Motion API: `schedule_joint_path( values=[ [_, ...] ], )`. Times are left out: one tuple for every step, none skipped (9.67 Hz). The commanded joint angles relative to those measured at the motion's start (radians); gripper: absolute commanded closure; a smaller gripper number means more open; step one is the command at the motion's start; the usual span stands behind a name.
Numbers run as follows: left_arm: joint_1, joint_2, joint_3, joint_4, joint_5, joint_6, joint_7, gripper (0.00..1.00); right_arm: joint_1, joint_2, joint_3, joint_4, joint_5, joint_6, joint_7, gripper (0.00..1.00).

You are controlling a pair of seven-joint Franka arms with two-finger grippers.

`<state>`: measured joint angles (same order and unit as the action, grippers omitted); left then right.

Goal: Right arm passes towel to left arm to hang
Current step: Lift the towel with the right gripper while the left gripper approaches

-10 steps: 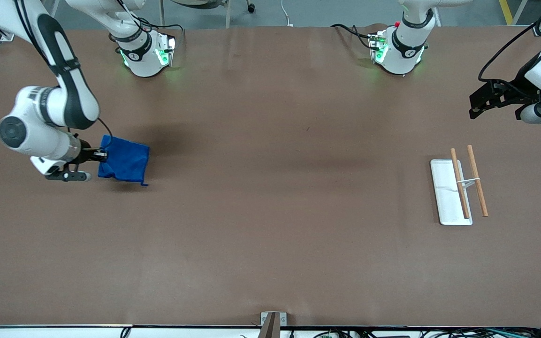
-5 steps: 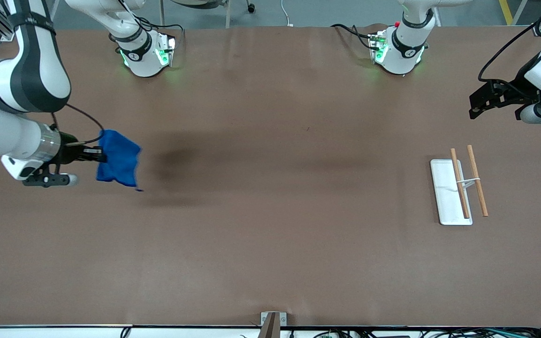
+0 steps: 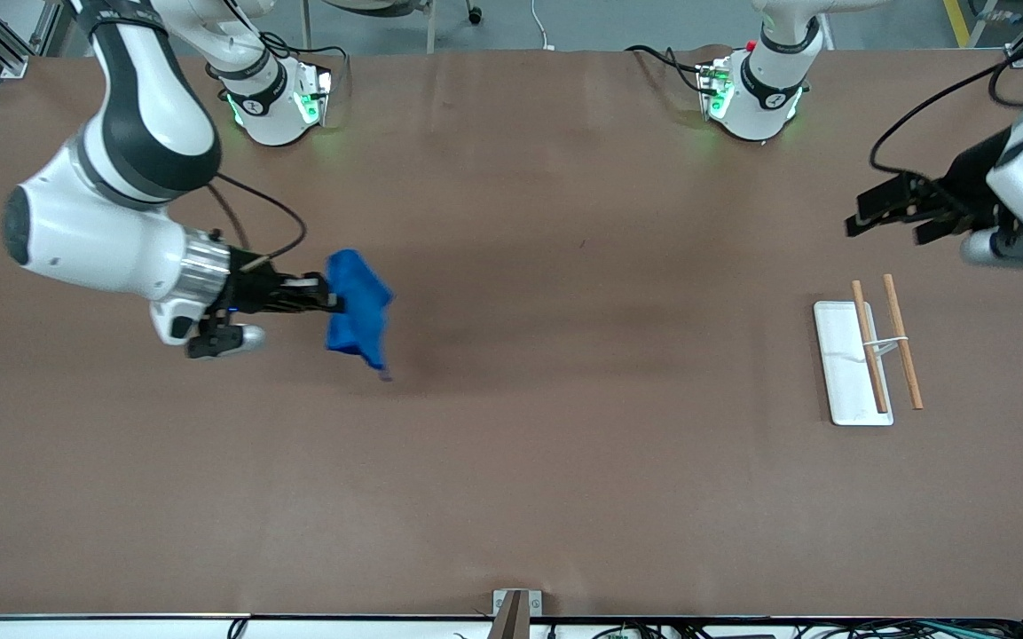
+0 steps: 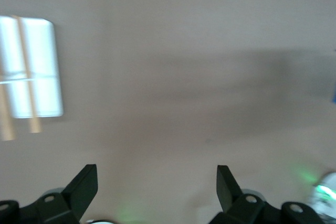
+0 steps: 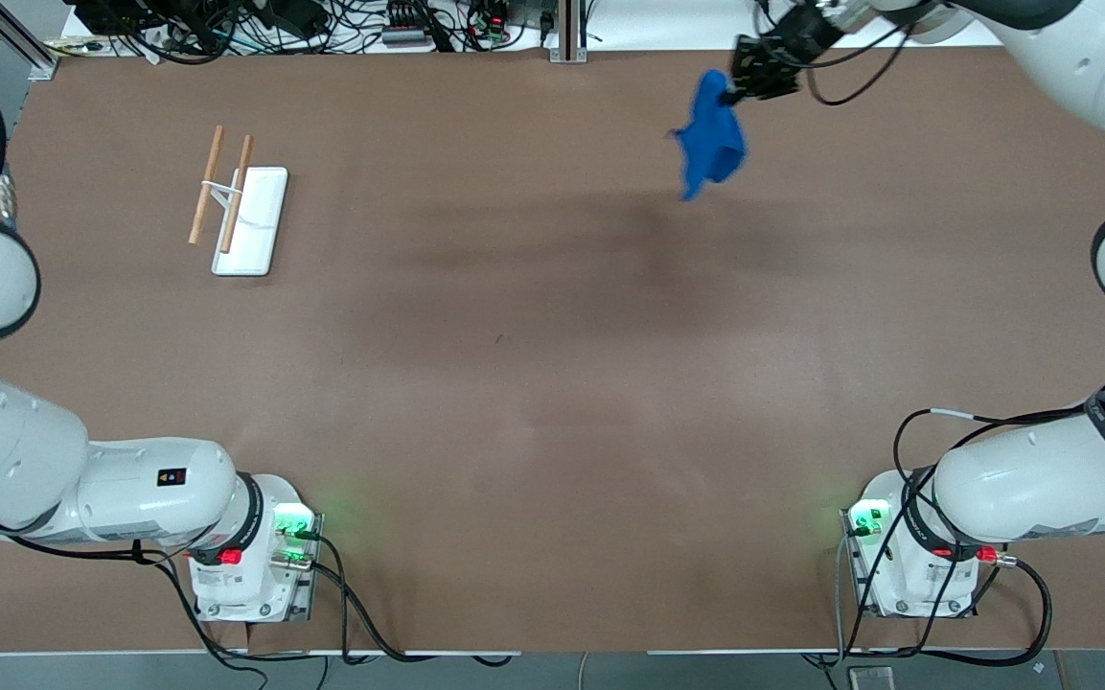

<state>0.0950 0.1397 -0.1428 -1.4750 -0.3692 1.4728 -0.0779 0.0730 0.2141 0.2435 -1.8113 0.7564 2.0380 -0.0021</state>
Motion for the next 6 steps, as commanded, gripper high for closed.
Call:
schedule_joint_path(
  values=[
    [0.064, 0.148, -0.001, -0.004, -0.26, 0.011, 0.076, 0.0, 0.02, 0.013, 0.037, 0.015, 0.191, 0.034, 0.008, 1.0],
    [0.098, 0.205, -0.001, -0.013, -0.384, 0.001, 0.148, 0.0, 0.042, 0.014, 0.049, 0.015, 0.268, 0.059, 0.011, 1.0],
    [0.098, 0.239, -0.001, -0.036, -0.445, 0.0, 0.193, 0.0, 0.065, 0.016, 0.054, 0.015, 0.356, 0.067, 0.01, 1.0],
    [0.097, 0.27, -0.007, -0.068, -0.526, 0.001, 0.21, 0.0, 0.086, 0.016, 0.062, 0.015, 0.447, 0.082, 0.01, 1.0],
    [0.088, 0.282, -0.012, -0.111, -0.624, 0.001, 0.213, 0.0, 0.103, 0.019, 0.078, 0.015, 0.536, 0.118, 0.01, 1.0],
    [0.072, 0.302, -0.021, -0.132, -0.683, 0.001, 0.246, 0.0, 0.122, 0.021, 0.1, 0.015, 0.587, 0.169, 0.008, 1.0]
  ],
)
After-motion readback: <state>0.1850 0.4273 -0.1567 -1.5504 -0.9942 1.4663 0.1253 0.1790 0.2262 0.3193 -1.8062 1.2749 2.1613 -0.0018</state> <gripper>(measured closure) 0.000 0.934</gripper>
